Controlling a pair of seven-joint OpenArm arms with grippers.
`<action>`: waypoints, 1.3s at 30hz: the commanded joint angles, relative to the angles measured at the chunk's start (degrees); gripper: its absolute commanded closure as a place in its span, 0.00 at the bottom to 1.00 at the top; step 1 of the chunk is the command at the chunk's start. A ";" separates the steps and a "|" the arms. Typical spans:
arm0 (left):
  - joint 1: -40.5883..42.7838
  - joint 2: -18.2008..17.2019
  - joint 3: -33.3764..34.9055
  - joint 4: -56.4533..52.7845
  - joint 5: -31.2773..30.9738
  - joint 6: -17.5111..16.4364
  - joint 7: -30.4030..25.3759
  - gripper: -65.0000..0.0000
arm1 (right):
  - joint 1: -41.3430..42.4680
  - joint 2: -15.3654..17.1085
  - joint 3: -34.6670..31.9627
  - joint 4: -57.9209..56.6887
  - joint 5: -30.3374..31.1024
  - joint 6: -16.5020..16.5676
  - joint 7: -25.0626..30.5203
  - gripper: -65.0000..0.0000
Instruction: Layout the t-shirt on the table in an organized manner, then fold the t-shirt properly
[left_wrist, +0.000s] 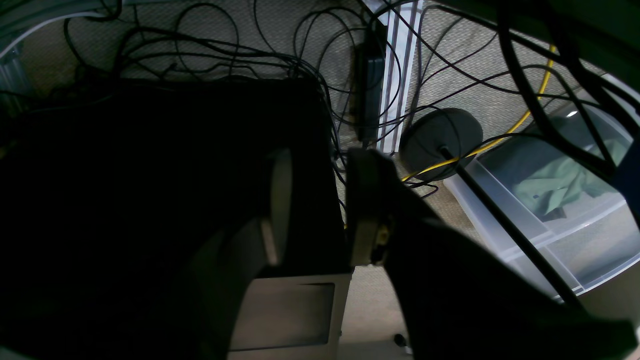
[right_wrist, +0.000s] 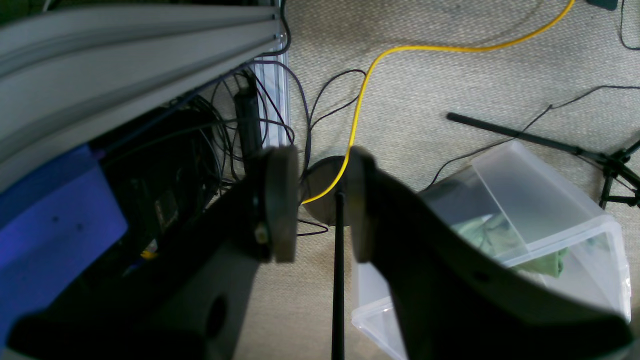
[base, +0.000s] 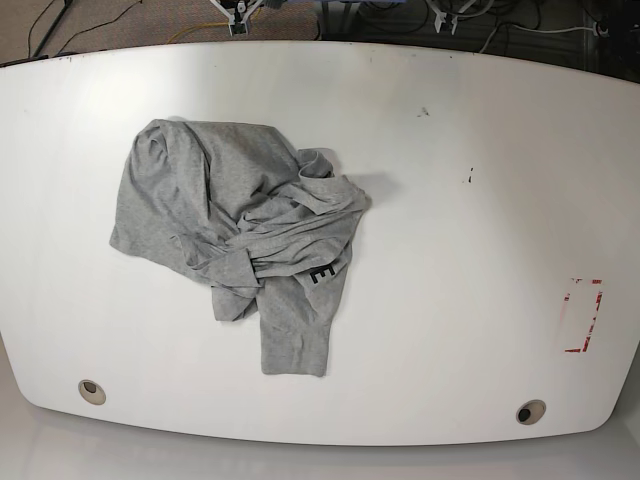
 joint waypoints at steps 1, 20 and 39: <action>0.07 -0.08 -0.03 -0.05 -0.19 -0.08 0.19 0.74 | -0.34 0.14 0.12 0.33 0.09 0.10 0.15 0.74; -0.03 0.05 -0.14 0.30 -0.09 -0.13 0.35 0.74 | -0.80 0.09 0.15 1.23 0.29 0.13 0.31 0.74; 0.47 -1.85 -0.02 0.14 0.06 -0.17 -0.15 0.75 | 0.05 -0.99 -0.25 0.06 0.31 0.18 0.12 0.75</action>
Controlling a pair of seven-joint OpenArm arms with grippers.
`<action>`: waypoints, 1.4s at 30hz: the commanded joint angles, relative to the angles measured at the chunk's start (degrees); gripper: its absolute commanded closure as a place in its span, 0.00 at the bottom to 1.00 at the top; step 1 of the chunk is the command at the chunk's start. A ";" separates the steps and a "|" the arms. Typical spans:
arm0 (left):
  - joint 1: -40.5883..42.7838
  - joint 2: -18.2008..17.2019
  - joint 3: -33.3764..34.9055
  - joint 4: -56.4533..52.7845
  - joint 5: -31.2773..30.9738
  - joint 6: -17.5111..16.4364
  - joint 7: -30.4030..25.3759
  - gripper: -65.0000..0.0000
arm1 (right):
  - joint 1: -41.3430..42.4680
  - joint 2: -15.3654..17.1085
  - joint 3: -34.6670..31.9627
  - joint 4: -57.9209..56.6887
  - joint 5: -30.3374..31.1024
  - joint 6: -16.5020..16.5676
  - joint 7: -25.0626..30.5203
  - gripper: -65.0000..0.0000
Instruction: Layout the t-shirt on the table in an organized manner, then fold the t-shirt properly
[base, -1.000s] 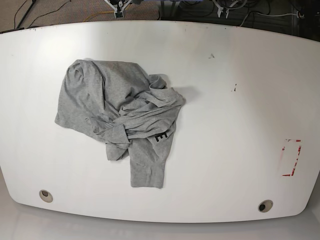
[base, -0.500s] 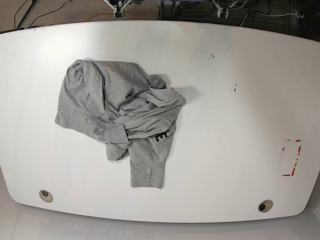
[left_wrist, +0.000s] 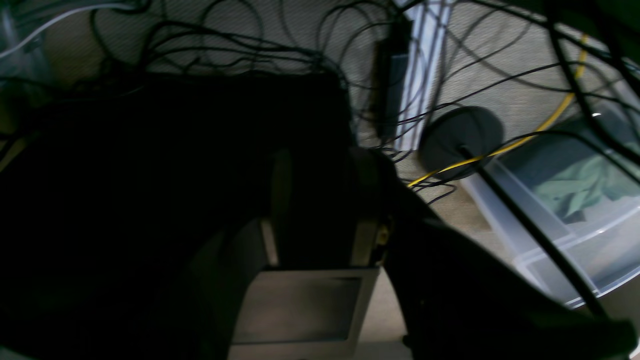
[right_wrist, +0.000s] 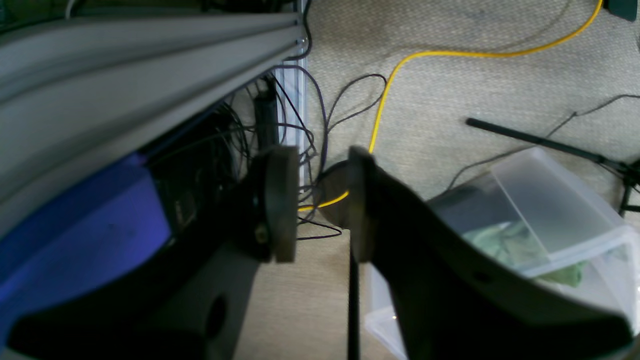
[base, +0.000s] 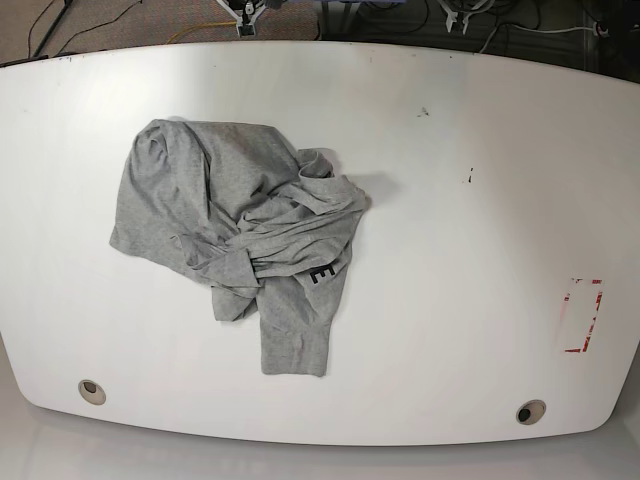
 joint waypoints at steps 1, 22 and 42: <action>0.26 -0.17 0.03 0.12 0.06 -0.17 0.02 0.75 | -0.34 0.23 0.01 0.02 0.18 -0.02 0.55 0.75; 1.14 -0.17 0.03 0.29 -0.20 -0.43 -2.00 0.75 | -0.69 0.14 0.01 0.55 0.09 -0.11 2.31 0.75; 13.88 -0.26 0.03 22.62 -0.29 -0.43 -2.09 0.75 | -9.83 -1.62 0.19 9.60 0.35 -0.37 7.76 0.75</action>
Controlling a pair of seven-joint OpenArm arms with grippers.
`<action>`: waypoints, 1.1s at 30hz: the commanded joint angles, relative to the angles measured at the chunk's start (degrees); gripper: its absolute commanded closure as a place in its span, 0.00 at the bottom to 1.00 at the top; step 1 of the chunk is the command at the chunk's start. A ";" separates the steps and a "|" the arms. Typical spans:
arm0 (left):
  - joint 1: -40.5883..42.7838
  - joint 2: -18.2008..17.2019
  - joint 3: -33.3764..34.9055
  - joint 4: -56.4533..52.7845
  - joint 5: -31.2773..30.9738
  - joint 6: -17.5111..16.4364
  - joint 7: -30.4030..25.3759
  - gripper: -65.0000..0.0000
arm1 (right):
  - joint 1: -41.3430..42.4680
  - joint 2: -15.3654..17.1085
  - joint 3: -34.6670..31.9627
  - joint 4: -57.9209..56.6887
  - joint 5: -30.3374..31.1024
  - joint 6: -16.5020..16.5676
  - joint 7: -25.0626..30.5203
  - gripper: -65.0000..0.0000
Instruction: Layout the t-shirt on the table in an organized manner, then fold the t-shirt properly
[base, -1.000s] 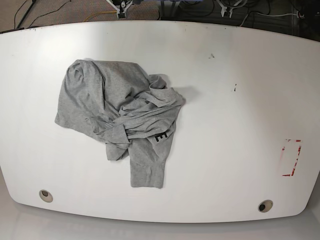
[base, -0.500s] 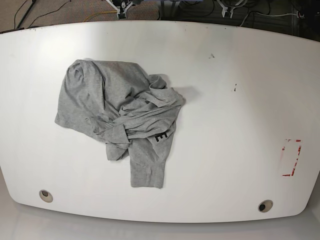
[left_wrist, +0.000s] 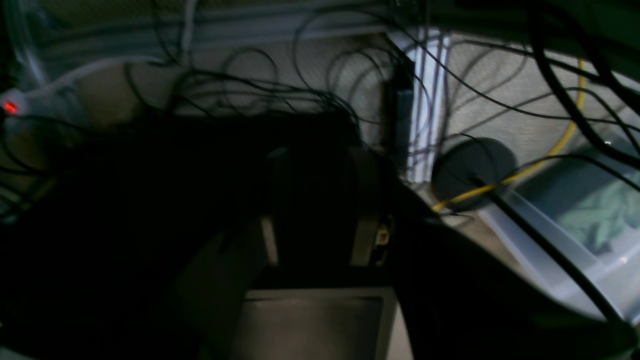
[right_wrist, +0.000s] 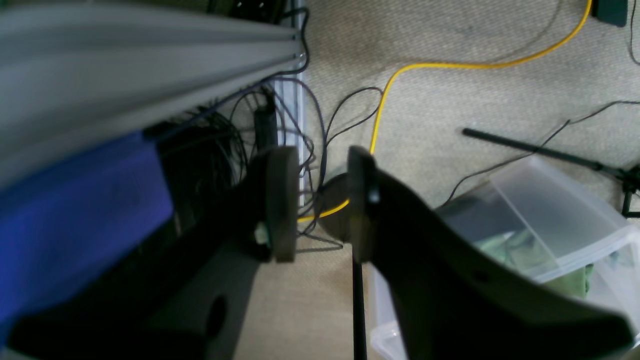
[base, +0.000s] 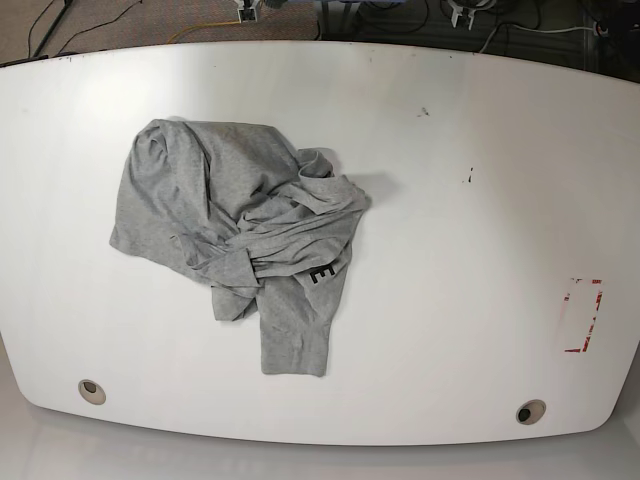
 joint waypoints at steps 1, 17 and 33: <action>2.79 -0.41 0.03 3.68 -0.07 -0.01 -0.32 0.75 | -3.13 -0.64 0.06 4.35 0.33 -0.13 0.77 0.75; 18.87 -0.41 -0.06 25.31 -0.16 -0.01 -0.32 0.75 | -18.78 -3.80 0.14 27.29 0.33 -0.13 0.50 0.75; 30.92 -4.45 -2.08 39.81 -10.18 -0.10 -0.32 0.75 | -30.65 -6.35 -0.12 44.78 0.42 0.13 0.50 0.75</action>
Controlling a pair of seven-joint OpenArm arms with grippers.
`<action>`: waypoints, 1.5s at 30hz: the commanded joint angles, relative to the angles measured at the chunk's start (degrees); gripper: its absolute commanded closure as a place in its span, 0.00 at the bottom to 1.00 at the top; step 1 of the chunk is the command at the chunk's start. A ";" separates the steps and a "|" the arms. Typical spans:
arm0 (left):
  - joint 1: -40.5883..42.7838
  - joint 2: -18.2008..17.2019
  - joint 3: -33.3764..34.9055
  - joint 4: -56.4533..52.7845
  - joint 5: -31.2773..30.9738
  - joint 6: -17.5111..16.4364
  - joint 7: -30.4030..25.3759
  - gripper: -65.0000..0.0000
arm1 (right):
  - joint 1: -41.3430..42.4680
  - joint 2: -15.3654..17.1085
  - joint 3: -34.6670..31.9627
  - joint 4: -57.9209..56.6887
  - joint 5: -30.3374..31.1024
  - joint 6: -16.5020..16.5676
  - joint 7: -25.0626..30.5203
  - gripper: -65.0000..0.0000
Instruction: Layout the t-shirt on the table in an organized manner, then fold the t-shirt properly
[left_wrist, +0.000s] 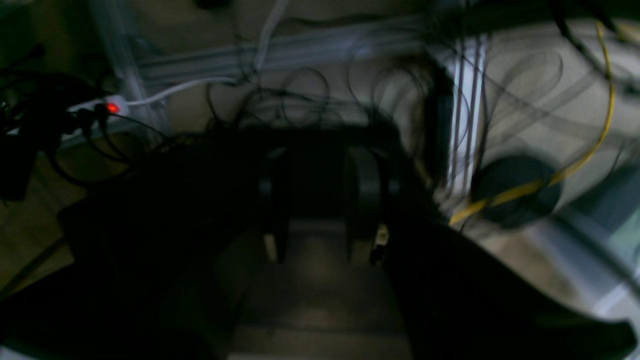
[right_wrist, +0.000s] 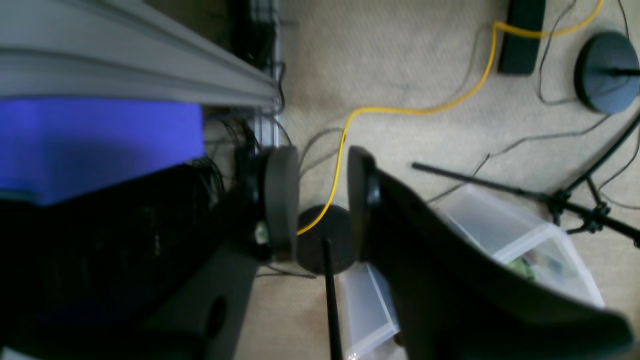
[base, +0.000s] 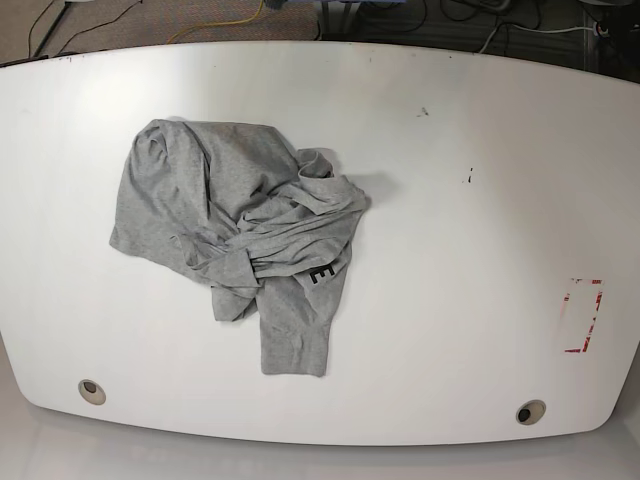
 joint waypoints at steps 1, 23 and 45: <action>3.64 -2.36 0.30 3.21 -1.97 -0.08 -0.51 0.75 | -3.09 -0.45 0.06 3.04 0.42 -0.13 0.68 0.75; 17.09 -6.32 -0.67 22.46 -8.83 -0.08 -0.51 0.75 | -15.13 -0.88 -1.26 21.86 0.51 -0.04 0.68 0.75; 25.89 -5.96 -8.49 41.01 -19.38 -0.08 -0.51 0.76 | -19.44 -0.88 -4.60 44.45 6.31 -0.04 -4.33 0.75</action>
